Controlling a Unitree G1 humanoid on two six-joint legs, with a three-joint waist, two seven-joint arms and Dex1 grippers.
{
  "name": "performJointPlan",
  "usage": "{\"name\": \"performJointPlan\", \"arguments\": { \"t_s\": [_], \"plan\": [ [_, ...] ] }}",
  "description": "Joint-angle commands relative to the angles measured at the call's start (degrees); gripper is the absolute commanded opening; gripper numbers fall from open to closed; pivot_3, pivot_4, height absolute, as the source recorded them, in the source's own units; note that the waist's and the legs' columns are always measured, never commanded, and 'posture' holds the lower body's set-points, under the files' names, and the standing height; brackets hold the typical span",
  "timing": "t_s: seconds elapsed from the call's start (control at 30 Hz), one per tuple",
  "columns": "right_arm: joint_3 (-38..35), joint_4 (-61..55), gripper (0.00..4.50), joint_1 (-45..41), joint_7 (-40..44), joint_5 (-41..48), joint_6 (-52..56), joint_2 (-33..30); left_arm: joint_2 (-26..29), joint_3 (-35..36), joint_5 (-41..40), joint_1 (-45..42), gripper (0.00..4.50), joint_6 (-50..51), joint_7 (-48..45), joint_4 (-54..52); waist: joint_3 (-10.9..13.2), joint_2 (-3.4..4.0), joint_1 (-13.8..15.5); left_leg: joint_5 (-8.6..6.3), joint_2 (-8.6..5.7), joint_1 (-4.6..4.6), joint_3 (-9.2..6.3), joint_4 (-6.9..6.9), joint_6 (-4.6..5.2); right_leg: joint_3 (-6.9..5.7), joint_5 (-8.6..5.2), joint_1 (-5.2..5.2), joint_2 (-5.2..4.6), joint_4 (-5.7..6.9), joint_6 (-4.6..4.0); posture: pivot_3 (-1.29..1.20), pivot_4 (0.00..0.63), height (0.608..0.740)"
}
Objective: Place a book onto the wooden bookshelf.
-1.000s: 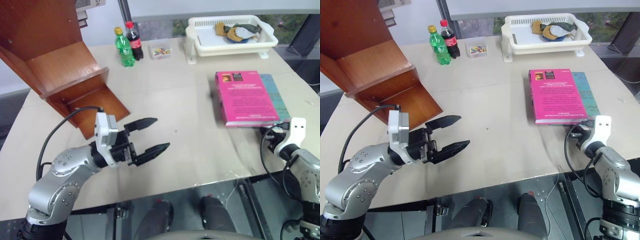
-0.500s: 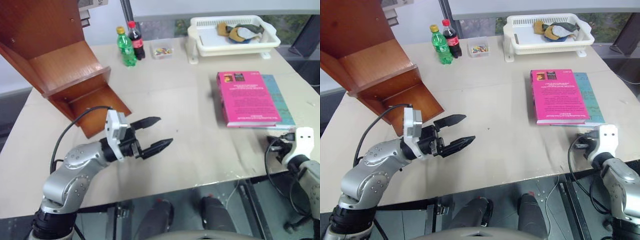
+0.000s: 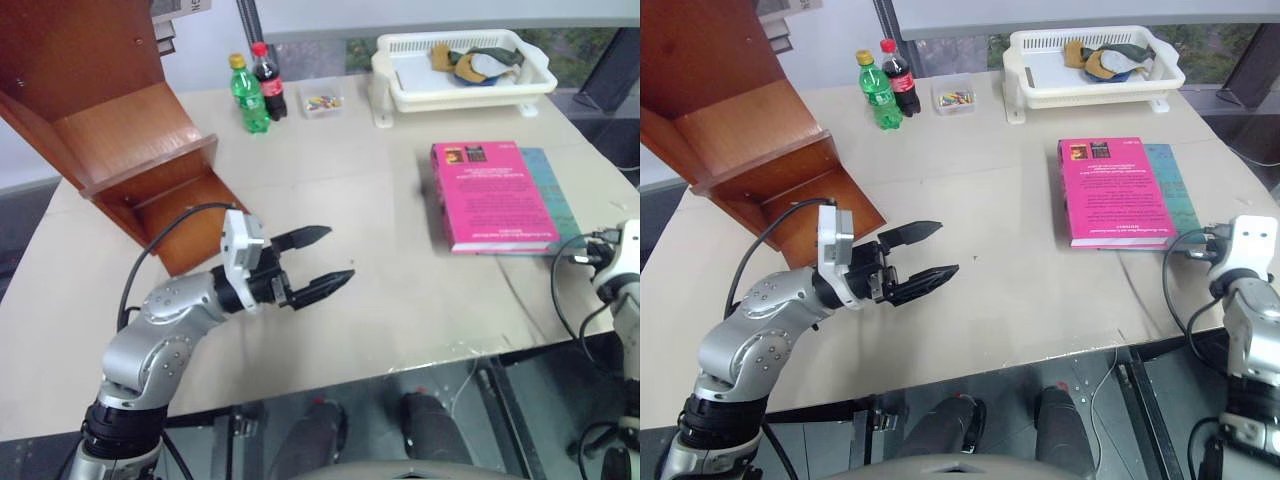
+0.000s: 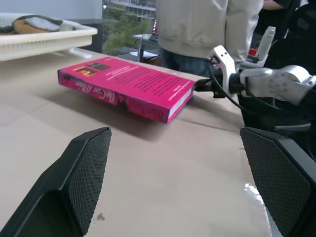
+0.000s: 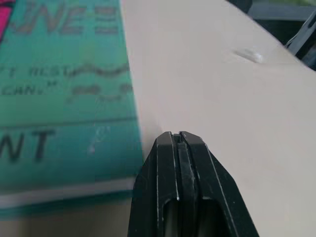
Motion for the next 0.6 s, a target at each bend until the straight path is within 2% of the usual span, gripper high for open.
{"name": "performJointPlan", "arguments": {
  "t_s": [0.03, 0.3, 0.6],
  "plan": [
    [0.81, 2.62, 0.05, -0.84, 4.23, 0.99, -3.21, -1.02, 0.12, 1.47, 0.23, 1.35, 4.50, -1.11, 1.08, -2.82, 0.00, 0.00, 0.01, -0.02, 0.00, -0.01, 0.00, 0.00, 0.03, 0.01, 0.00, 0.00, 0.00, -0.01, 0.00, 0.00, 0.150, 0.740],
    [1.28, -4.70, 0.05, 2.75, 11.71, 7.15, -1.14, 0.65, -0.52, 1.12, 1.20, 1.52, 4.50, -1.12, 3.45, -2.87, 0.00, -0.01, -0.08, -0.05, 0.02, 0.02, 0.04, 0.00, 0.07, 0.06, 0.01, 0.01, 0.01, -0.04, 0.01, 0.00, 0.150, 0.740],
    [1.94, -13.93, 0.05, 8.44, 10.89, 6.77, -0.01, 0.67, -3.86, 0.31, 2.82, -4.90, 4.50, 0.18, 7.40, 3.18, 0.00, 0.00, 0.36, -0.05, -0.01, 0.00, 0.04, 0.02, 0.07, 0.06, 0.02, 0.00, 0.00, -0.03, 0.05, 0.00, 0.150, 0.740]
  ]
}}
